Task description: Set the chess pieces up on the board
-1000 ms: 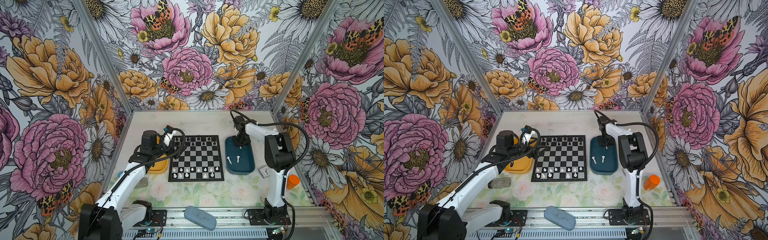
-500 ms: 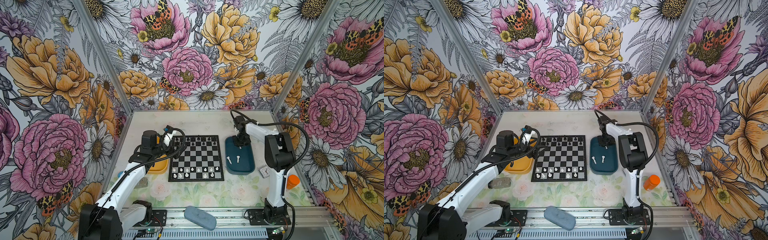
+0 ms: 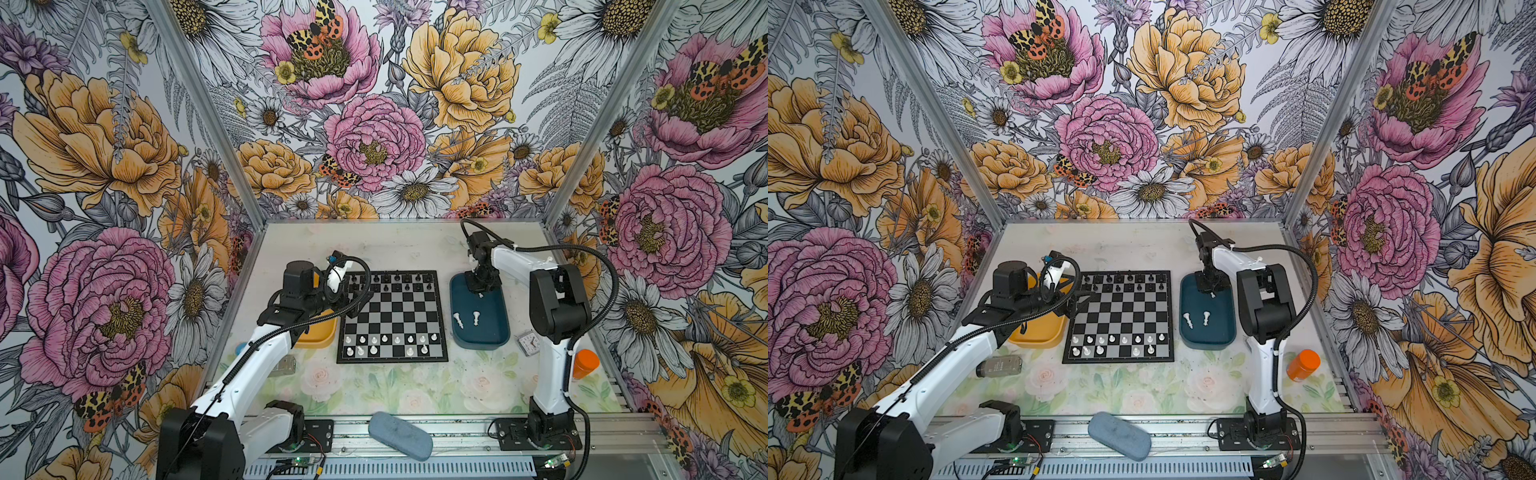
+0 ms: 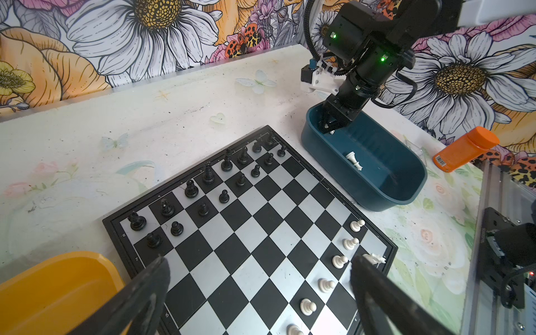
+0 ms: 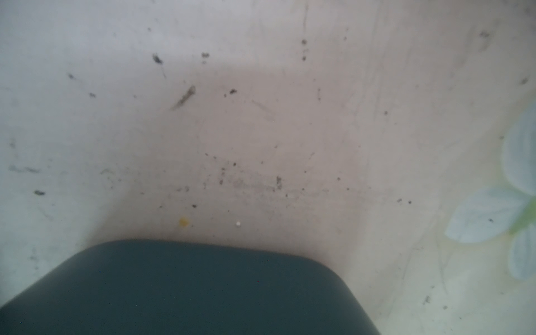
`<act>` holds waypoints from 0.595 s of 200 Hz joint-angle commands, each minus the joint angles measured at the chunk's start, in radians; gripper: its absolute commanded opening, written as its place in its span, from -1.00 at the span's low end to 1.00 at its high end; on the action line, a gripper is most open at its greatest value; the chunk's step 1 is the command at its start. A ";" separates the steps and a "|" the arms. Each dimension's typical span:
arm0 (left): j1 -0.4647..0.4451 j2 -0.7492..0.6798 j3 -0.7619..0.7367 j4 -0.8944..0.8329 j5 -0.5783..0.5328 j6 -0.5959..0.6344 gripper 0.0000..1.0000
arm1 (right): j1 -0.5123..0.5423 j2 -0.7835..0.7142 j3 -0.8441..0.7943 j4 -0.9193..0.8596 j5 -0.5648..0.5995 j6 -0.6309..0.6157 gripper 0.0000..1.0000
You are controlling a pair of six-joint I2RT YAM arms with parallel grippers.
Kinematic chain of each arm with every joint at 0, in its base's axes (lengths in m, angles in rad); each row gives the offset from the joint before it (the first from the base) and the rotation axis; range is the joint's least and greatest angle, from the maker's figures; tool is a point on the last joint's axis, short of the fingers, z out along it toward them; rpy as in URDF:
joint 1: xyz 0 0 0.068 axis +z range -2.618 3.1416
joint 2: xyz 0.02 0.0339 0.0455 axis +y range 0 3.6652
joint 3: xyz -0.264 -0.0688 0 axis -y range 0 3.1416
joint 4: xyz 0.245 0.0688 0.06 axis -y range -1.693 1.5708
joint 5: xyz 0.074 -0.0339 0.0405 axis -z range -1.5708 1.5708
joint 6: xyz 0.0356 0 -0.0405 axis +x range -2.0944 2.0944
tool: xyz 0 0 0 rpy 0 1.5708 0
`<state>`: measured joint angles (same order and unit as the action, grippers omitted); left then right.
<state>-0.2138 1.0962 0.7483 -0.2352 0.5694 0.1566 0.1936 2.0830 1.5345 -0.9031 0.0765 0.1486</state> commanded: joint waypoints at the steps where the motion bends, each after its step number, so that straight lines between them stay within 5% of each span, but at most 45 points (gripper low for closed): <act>1: -0.005 -0.010 0.025 0.016 0.015 -0.009 0.96 | -0.007 0.014 -0.008 0.007 -0.024 0.032 -1.00; 87: -0.025 -0.084 0.005 0.163 0.044 -0.127 0.95 | -0.004 -0.260 -0.098 0.085 -0.165 0.222 -1.00; 119: -0.104 -0.101 0.006 0.259 -0.007 -0.199 0.90 | 0.011 -0.425 -0.179 0.199 -0.235 0.323 -1.00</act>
<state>-0.2634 1.0142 0.7479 -0.0959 0.5762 0.0319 0.1913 1.7798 1.3972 -0.8230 -0.0814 0.3668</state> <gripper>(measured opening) 0.956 0.182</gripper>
